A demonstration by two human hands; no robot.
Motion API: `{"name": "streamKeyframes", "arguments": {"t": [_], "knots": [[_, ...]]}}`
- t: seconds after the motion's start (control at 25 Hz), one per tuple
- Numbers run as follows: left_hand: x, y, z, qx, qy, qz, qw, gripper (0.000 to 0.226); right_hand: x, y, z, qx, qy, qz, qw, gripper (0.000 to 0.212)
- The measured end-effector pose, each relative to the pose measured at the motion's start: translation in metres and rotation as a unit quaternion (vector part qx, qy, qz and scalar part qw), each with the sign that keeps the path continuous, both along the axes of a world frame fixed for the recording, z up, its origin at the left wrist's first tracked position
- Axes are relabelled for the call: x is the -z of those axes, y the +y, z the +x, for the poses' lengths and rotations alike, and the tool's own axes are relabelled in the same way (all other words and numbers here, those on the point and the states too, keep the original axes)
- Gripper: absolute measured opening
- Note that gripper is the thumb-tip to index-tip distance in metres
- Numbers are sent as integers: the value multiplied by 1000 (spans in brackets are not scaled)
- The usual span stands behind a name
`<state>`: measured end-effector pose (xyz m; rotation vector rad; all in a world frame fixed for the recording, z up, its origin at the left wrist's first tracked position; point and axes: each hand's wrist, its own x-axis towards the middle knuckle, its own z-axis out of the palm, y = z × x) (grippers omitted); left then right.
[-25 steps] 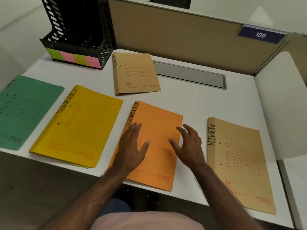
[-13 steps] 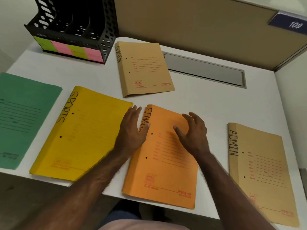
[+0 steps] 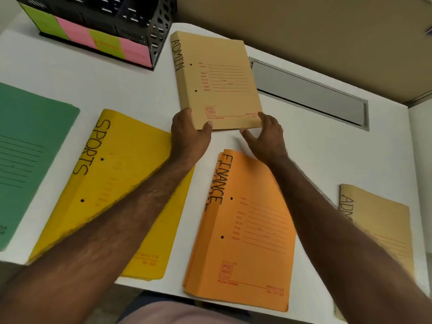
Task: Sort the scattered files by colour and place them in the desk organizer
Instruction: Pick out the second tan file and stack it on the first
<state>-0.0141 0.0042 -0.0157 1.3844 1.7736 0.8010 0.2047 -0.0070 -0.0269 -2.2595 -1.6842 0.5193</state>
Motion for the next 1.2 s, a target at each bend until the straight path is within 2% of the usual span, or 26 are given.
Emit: {"name": "streamKeyframes", "arguments": {"t": [0.12,0.32,0.56,0.84,0.96,1.08,1.2], "knots": [[0,11,0,-37,-19,-44,998,64,4,16,-2,19,13,-17,1000,78],[4,24,2,-52,-19,-61,997,62,11,31,-2,48,-5,-34,998,80],[5,42,1,-105,-138,-89,981,58,10,40,4,103,65,-28,992,77],[0,27,15,-27,-179,-81,980,56,5,21,6,149,153,-5,977,73],[-12,18,25,-16,-181,-46,982,51,0,13,10,185,222,8,957,74],[-27,6,32,2,-189,-14,982,43,-8,3,16,238,324,2,916,77],[-41,-9,39,25,-195,14,980,37,-14,-14,24,273,363,7,891,79]]}}
